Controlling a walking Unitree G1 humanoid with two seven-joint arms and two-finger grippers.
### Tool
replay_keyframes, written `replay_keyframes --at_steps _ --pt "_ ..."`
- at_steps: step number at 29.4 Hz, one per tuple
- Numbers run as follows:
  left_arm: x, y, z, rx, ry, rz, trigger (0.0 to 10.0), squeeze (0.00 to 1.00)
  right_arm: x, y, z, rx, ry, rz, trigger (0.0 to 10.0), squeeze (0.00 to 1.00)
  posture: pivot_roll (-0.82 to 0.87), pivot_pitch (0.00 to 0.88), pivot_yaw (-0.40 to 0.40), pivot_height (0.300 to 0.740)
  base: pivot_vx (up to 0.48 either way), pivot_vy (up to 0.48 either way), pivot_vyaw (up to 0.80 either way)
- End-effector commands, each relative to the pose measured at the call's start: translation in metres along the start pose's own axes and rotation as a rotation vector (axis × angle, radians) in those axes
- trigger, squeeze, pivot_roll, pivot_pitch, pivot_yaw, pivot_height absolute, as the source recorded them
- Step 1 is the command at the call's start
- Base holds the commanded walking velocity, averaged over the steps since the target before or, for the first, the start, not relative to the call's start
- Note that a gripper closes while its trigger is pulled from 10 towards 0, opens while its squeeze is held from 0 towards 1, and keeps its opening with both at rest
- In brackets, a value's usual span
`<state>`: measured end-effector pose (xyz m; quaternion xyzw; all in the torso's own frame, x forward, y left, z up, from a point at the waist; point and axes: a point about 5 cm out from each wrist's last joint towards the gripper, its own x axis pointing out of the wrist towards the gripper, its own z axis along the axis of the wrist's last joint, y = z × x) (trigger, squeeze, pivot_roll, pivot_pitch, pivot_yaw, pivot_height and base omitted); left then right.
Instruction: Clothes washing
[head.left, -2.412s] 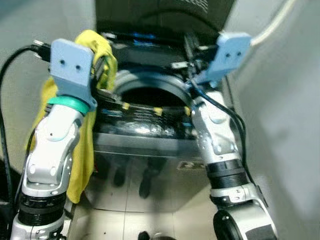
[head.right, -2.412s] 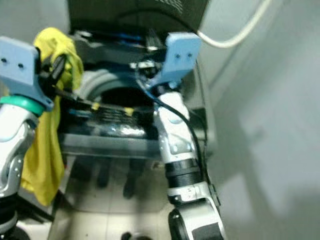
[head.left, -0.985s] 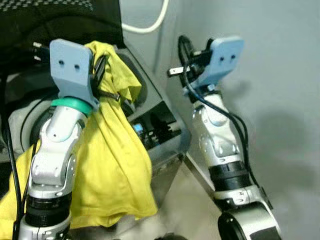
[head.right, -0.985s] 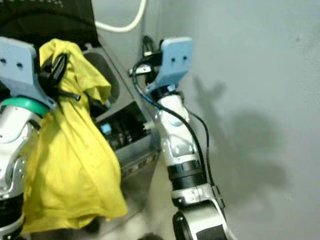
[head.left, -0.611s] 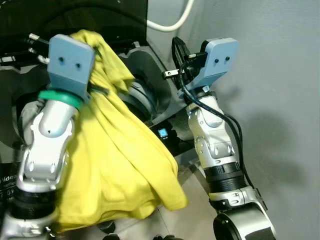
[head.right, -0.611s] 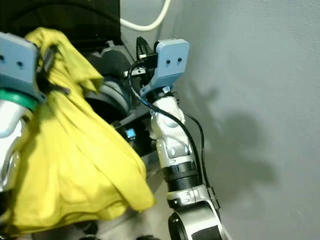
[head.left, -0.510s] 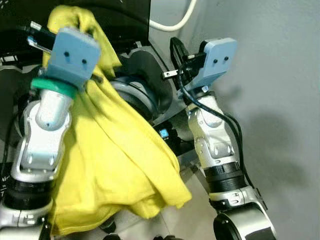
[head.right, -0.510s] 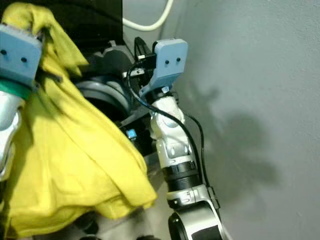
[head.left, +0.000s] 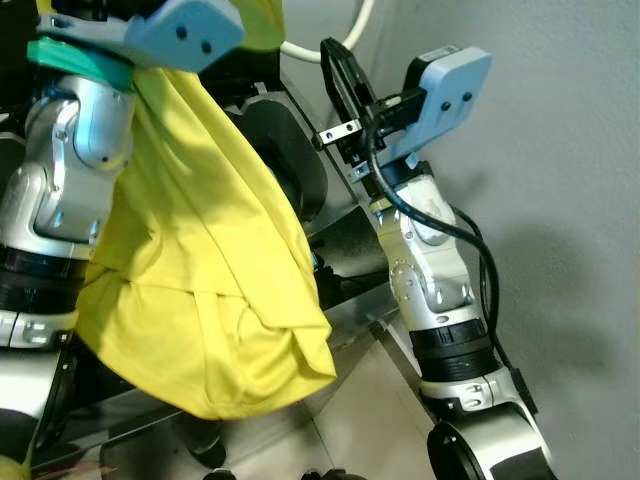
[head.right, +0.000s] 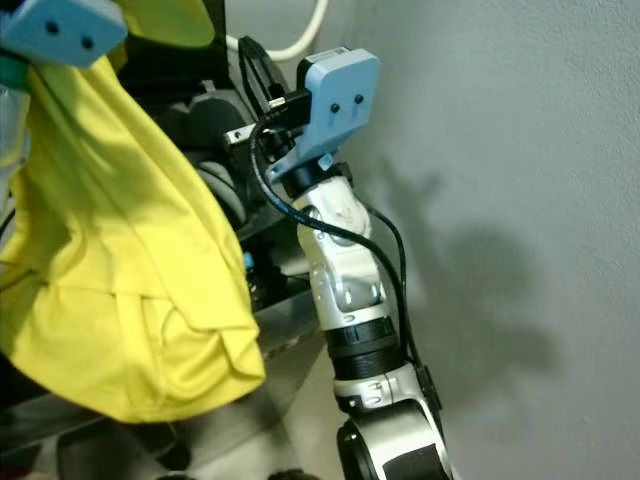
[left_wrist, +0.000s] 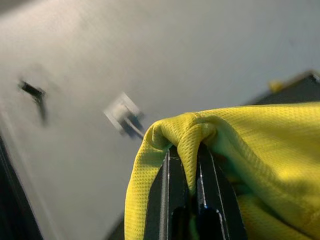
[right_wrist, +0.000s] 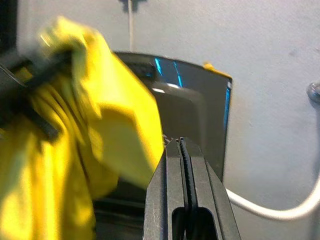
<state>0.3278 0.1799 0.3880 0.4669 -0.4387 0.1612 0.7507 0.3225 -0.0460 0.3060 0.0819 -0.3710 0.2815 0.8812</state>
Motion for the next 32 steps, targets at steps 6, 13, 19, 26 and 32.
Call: replay_keyframes --at_steps 6,13,19,26,32 --pt "-0.047 -0.04 -0.006 -1.01 0.573 -0.249 10.0 0.0 -0.001 -0.002 0.001 -0.006 0.004 0.006 10.0 0.0 0.19 0.035 -0.065 0.74 0.0 0.0 0.0" --pt "-0.087 -0.044 0.019 -0.91 0.517 -0.456 10.0 0.37 -0.003 -0.002 -0.004 0.003 0.029 0.02 10.0 0.0 0.21 0.05 -0.076 0.74 0.0 0.0 0.0" --pt "-0.104 -0.039 0.026 -0.795 0.472 -0.477 10.0 1.0 -0.004 0.002 -0.008 0.017 0.043 0.031 10.0 0.0 0.23 0.044 -0.077 0.74 0.0 0.0 0.0" --pt "-0.128 -0.017 0.033 -0.848 0.513 -0.544 10.0 1.0 -0.006 0.005 -0.013 0.028 0.059 0.047 10.0 0.0 0.26 0.041 -0.099 0.74 0.0 0.0 0.0" --pt "-0.15 0.01 0.041 -0.937 0.434 -0.659 10.0 0.0 -0.006 0.009 -0.018 0.043 0.088 0.114 10.0 0.0 0.28 0.034 -0.131 0.74 0.0 0.0 0.0"
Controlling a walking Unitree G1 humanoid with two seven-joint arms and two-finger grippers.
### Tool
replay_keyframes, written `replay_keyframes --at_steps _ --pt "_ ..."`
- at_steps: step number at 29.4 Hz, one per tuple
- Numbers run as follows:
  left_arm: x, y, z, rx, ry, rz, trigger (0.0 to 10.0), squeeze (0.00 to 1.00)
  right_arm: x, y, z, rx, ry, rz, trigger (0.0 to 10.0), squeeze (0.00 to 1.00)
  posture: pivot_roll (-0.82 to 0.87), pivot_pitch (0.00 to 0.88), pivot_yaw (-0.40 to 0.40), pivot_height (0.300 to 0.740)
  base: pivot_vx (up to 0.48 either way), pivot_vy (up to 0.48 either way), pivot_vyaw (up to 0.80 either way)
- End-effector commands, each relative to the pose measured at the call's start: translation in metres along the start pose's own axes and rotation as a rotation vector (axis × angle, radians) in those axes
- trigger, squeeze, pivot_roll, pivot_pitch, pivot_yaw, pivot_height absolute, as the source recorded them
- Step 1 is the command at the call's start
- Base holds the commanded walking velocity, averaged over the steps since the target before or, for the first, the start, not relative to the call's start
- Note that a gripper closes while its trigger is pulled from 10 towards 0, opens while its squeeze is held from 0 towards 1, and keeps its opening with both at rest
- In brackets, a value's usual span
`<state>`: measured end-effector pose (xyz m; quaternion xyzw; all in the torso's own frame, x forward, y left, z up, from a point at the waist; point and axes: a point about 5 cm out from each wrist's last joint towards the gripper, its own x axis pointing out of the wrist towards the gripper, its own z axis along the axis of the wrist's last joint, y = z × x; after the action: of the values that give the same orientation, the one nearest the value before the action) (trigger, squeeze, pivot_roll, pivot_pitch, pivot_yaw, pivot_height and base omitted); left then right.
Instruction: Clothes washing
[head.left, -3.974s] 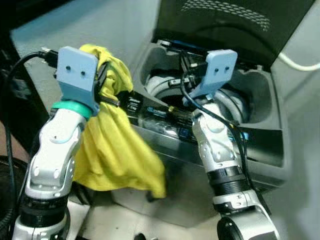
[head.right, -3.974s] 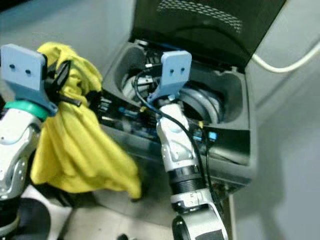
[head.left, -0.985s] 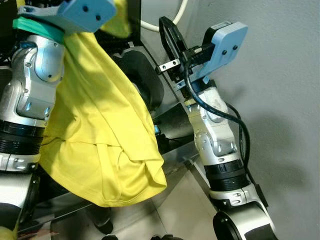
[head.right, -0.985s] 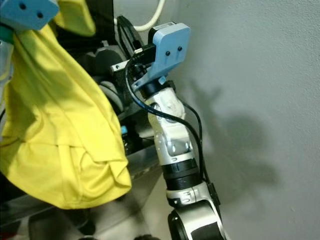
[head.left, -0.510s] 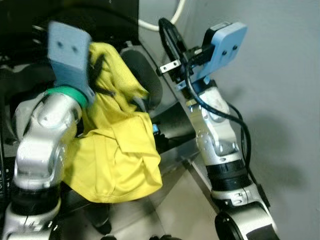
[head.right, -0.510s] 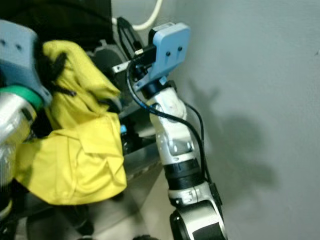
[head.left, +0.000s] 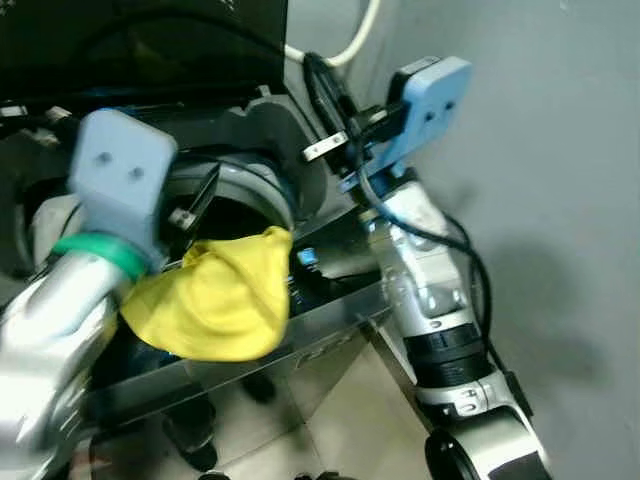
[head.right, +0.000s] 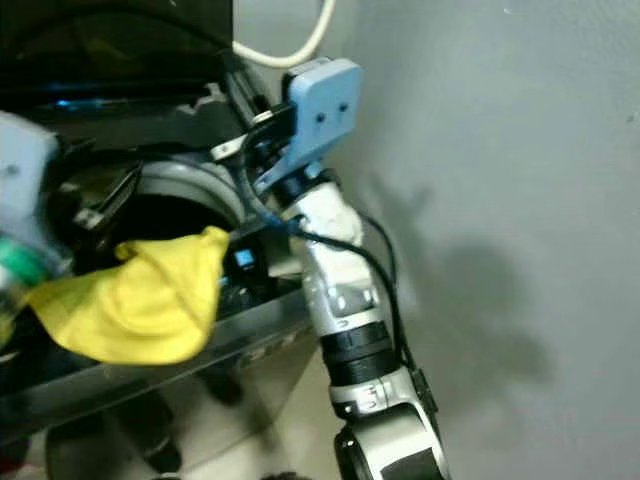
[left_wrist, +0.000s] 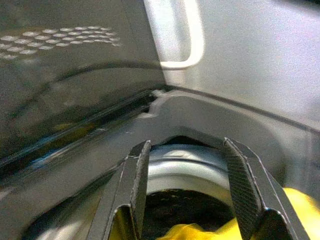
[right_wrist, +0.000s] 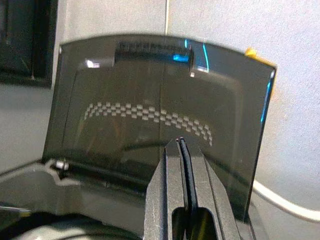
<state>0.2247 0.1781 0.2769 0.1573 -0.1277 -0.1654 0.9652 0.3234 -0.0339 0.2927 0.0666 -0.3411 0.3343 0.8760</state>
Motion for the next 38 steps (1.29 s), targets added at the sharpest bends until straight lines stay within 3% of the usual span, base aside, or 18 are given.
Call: replay_keyframes --at_steps 1,2,4,6,9,11,15,17,24,26,28,34,38 --pt "-0.007 -0.003 0.006 -0.01 -0.022 -0.063 10.0 0.0 -0.003 -0.001 -0.004 0.014 0.021 0.012 10.0 0.0 0.28 0.034 -0.131 0.74 0.0 0.0 0.0" --pt "-0.017 -0.003 0.007 -0.031 -0.022 -0.119 10.0 0.0 -0.002 0.001 -0.006 0.02 0.03 0.039 10.0 0.0 0.28 0.035 -0.138 0.74 0.0 0.0 0.0" --pt "-0.017 -0.003 0.007 -0.031 -0.022 -0.119 10.0 0.0 -0.002 0.001 -0.006 0.02 0.03 0.039 10.0 0.0 0.28 0.035 -0.138 0.74 0.0 0.0 0.0" --pt "-0.031 -0.01 0.006 -0.035 -0.011 -0.219 10.0 0.0 0.0 0.003 -0.007 0.026 0.038 0.082 10.0 0.0 0.29 0.034 -0.159 0.74 0.0 0.0 0.0" --pt "-0.031 -0.012 0.002 -0.024 0.002 -0.228 10.0 0.0 0.002 0.003 -0.007 0.028 0.038 0.091 10.0 0.0 0.29 0.034 -0.161 0.74 0.0 0.0 0.0" --pt "-0.021 -0.019 -0.008 0.031 0.038 -0.208 10.0 0.0 0.002 0.005 -0.007 0.033 0.037 0.095 10.0 0.0 0.28 0.031 -0.159 0.74 0.0 0.0 0.0" --pt "-0.004 -0.033 -0.015 -0.03 0.044 -0.211 10.0 0.0 -0.001 0.009 -0.008 0.039 0.045 0.094 10.0 0.0 0.25 0.019 -0.151 0.74 0.0 0.0 0.0" --pt "-0.002 -0.034 -0.015 -0.048 0.036 -0.223 10.0 0.0 -0.002 0.009 -0.009 0.036 0.048 0.093 10.0 0.0 0.25 0.02 -0.15 0.74 0.0 0.0 0.0" --pt "0.012 -0.028 -0.012 -0.008 -0.015 -0.177 10.0 0.0 -0.009 0.004 -0.012 0.027 0.064 0.086 10.0 0.0 0.25 0.0 -0.171 0.74 0.0 0.0 0.0" --pt "0.036 -0.017 -0.011 0.019 -0.066 -0.034 10.0 0.0 -0.005 0.001 -0.01 0.009 0.059 0.093 10.0 0.0 0.22 0.0 -0.157 0.74 0.0 0.0 0.0" --pt "0.044 -0.014 -0.011 0.019 -0.083 0.017 10.0 0.0 -0.002 -0.001 -0.007 0.0 0.05 0.087 10.0 0.0 0.22 0.0 -0.158 0.74 0.0 0.0 0.0" --pt "0.047 -0.017 -0.014 0.04 -0.087 0.046 10.0 0.0 -0.004 -0.001 -0.009 0.004 0.052 0.062 10.0 0.0 0.23 0.0 -0.171 0.74 0.0 0.0 0.0" --pt "0.051 -0.024 -0.017 0.03 -0.089 0.043 10.0 0.0 -0.008 0.004 -0.011 0.019 0.06 0.062 10.0 0.0 0.19 0.0 -0.138 0.74 0.0 0.0 0.0"
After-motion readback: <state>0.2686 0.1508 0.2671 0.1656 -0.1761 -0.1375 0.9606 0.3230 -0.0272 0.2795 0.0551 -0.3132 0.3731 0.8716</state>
